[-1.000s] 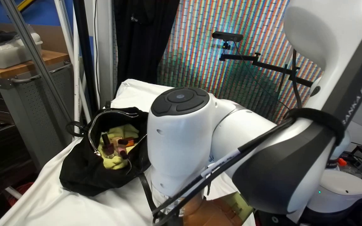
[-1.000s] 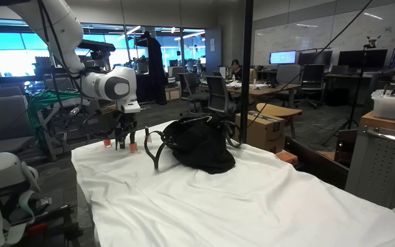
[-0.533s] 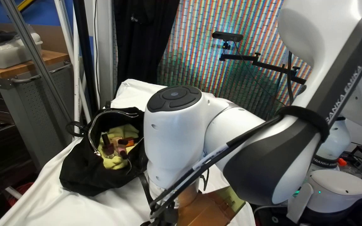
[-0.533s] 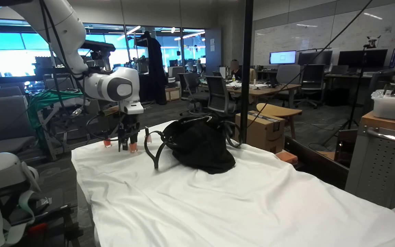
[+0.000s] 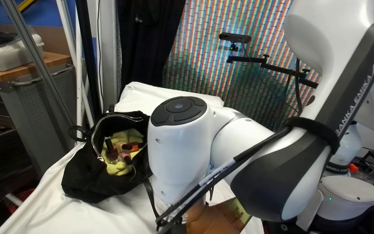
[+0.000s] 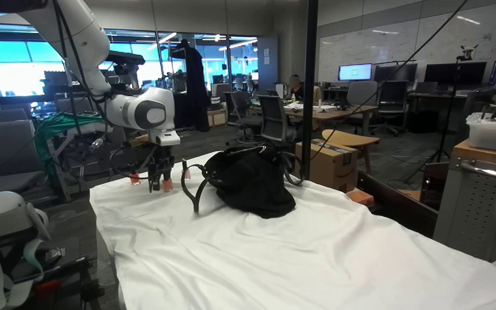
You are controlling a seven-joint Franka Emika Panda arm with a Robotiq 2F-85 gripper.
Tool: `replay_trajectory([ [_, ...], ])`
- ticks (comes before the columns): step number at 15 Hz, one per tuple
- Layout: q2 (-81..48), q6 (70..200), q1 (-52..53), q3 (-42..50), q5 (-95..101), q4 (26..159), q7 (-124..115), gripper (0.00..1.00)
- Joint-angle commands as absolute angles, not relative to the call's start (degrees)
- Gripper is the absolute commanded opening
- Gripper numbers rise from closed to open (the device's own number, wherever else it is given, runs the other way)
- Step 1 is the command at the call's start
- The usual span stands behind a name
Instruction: Put the nail polish bottles in the bag
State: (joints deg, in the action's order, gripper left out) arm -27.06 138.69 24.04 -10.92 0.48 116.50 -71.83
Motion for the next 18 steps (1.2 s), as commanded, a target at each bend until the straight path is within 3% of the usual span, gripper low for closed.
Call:
replay_trajectory([
  [1,-27.9,138.9,24.4,-11.0,-0.6,115.5,-70.2,1.0],
  [18,-24.5,139.6,25.3,-10.2,1.2,117.3,-71.0,1.0],
])
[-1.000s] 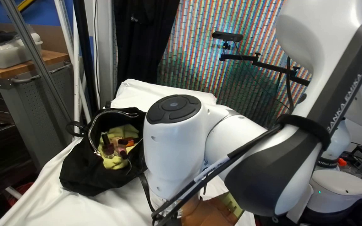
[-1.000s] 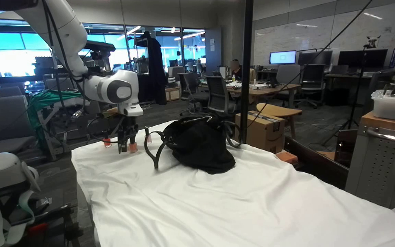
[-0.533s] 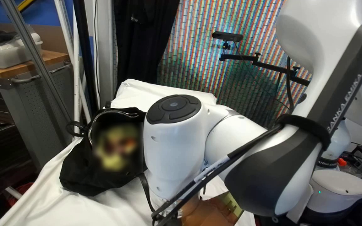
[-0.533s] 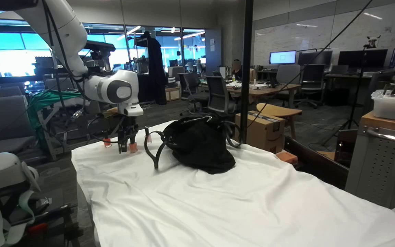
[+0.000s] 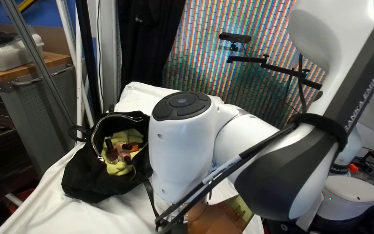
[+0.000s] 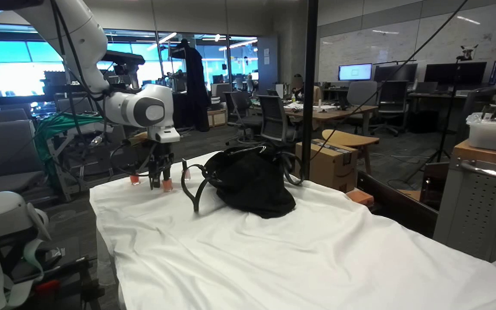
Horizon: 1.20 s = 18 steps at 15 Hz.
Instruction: Put the nail polish bottles in the bag
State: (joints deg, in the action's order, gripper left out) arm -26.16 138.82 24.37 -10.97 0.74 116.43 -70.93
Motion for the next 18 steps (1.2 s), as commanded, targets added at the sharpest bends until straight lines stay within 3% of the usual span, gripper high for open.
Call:
replay_trajectory([
  [1,-24.5,139.7,25.4,-10.3,1.2,117.4,-71.2,1.0],
  [18,-25.4,144.8,25.1,-9.6,1.9,119.6,-69.2,1.0],
])
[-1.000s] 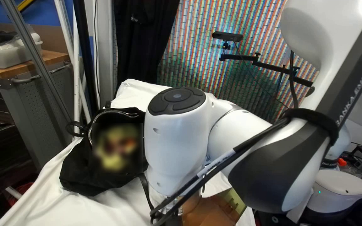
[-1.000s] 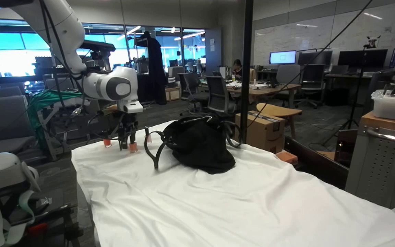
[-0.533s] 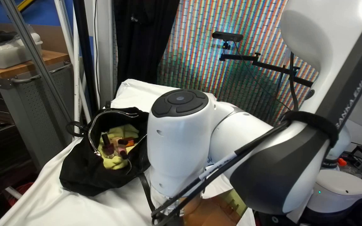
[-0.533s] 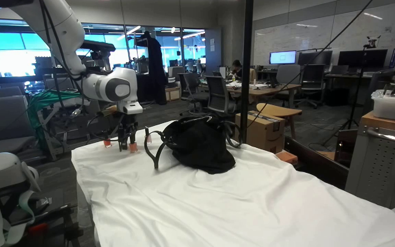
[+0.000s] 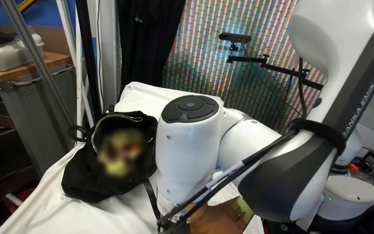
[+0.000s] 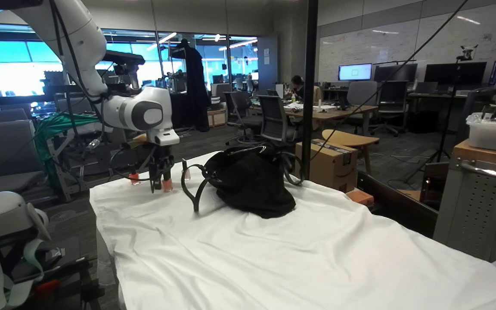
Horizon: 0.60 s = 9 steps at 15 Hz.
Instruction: Put the nail polish bottles in the bag
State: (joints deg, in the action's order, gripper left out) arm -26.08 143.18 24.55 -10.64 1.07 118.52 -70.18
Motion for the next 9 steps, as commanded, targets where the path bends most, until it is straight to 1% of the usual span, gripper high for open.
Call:
replay_trajectory([
  [1,-25.5,144.9,25.2,-9.4,2.0,119.6,-69.2,1.0],
  [9,-26.1,144.8,24.9,-9.3,1.8,119.3,-66.5,1.0],
])
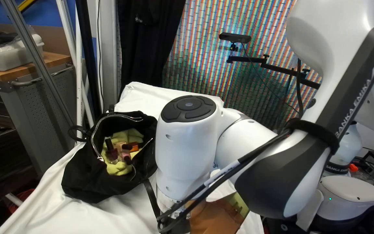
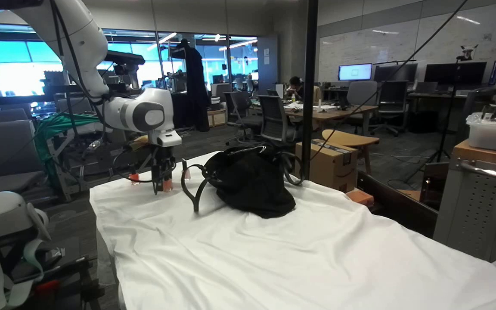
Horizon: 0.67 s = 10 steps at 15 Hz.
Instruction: Put the nail polish bottles in the bag
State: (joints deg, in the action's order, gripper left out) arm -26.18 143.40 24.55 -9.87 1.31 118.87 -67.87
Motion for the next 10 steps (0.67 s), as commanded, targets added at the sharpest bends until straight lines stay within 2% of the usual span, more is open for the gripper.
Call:
replay_trajectory([
  [1,-26.1,144.7,24.9,-9.3,1.8,119.2,-66.2,1.0],
  [5,-26.0,144.4,25.0,-9.0,1.9,119.1,-65.5,0.89],
  [9,-25.3,143.4,25.5,-8.5,2.8,119.0,-66.1,0.86],
  [10,-25.1,143.1,25.6,-8.4,3.0,118.9,-66.2,0.8],
])
